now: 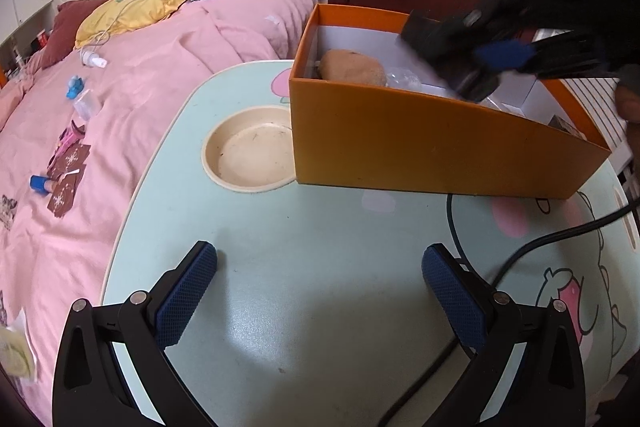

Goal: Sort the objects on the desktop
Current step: 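Grasp the black pouch with the right tool while the left tool grasps the bubble-wrapped item, then set the black pouch and bubble-wrapped item on the table, open both tools, then grasp the white tissue in the box with the right tool, place it on table, then grasp the white Red Earth tube with the left tool, lay it on table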

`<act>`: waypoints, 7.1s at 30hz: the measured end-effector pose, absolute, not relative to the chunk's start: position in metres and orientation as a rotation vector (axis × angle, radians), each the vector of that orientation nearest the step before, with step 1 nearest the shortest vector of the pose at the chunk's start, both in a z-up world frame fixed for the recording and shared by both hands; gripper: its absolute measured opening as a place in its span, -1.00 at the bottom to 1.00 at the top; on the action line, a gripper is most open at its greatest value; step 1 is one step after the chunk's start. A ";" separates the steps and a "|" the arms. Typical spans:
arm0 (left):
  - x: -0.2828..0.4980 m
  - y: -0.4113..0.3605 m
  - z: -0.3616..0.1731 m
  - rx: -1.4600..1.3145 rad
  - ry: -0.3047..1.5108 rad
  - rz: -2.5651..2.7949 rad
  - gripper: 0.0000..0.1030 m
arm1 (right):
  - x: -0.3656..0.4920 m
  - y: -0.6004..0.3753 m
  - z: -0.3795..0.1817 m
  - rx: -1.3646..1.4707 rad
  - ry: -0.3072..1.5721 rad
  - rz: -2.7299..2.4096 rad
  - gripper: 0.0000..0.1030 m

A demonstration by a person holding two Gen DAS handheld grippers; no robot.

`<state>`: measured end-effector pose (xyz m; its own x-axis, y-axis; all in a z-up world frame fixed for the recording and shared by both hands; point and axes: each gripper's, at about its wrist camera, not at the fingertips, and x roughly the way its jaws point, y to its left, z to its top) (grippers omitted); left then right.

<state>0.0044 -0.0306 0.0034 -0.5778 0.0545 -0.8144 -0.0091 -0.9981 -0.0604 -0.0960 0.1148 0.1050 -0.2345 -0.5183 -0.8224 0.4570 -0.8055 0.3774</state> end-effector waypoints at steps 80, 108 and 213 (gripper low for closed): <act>0.000 -0.007 0.014 -1.382 -0.188 2.468 -0.10 | 0.015 0.199 0.027 1.238 -0.335 -2.308 0.01; 0.020 -0.028 0.019 -1.336 -0.226 2.599 0.45 | 0.005 0.187 0.085 1.255 -0.224 -2.406 0.59; -0.134 0.075 0.087 -1.659 -0.187 2.137 0.60 | 0.041 0.238 0.077 1.170 -0.339 -2.435 0.05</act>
